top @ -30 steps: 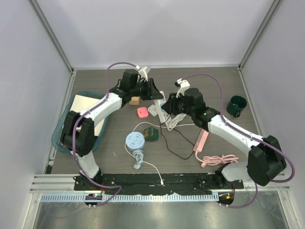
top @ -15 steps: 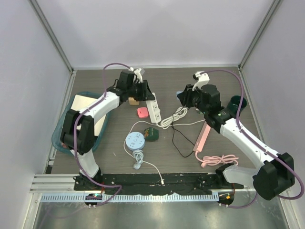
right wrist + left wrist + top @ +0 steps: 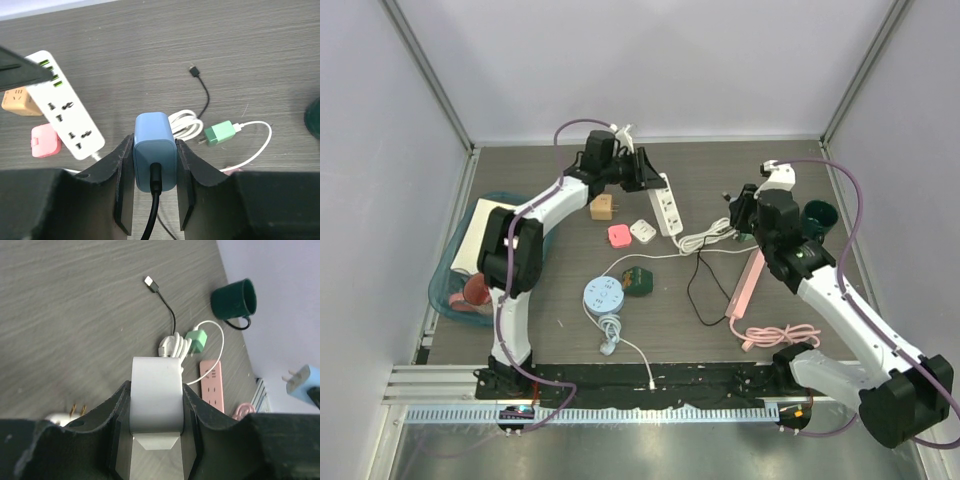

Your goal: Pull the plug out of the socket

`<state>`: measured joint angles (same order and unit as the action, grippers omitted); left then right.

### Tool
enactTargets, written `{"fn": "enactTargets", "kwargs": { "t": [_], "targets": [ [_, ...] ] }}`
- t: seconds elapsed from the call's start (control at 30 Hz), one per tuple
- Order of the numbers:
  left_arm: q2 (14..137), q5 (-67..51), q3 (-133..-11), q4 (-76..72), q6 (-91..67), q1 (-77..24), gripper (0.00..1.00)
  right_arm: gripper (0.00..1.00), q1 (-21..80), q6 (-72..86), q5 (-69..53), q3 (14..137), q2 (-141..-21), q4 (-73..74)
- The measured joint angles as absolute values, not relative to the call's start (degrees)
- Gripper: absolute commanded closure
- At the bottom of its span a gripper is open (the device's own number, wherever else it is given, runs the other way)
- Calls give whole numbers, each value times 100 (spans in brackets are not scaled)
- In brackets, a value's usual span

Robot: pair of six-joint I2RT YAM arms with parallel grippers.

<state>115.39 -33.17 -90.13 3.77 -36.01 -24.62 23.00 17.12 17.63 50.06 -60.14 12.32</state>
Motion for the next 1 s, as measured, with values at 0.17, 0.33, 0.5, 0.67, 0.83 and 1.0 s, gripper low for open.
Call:
{"fn": "enactTargets", "kwargs": {
  "t": [0.17,0.33,0.5,0.67,0.83,1.0],
  "targets": [
    [12252,-3535,-9614,47,-3859,-2462,90,99,2300,1730,1787,4923,-5776,1249],
    [13015,-3684,-10355,104,-3953,-2456,83,99,2300,1745,1747,4917,-5776,1249],
    [13541,-3726,-10989,279,-3964,-2453,39,99,2300,1839,1605,4790,-5861,1092],
    [13823,-3662,-11456,587,-3785,-2429,0,99,2300,1855,1400,4604,-6123,1011],
    [13847,-3350,-11985,1474,-3367,-2386,0,99,2294,1809,729,4333,-6132,904],
    [13574,-2661,-12189,2279,-2766,-2357,0,99,2281,1903,-1026,4071,-6233,674]
  ]
}}
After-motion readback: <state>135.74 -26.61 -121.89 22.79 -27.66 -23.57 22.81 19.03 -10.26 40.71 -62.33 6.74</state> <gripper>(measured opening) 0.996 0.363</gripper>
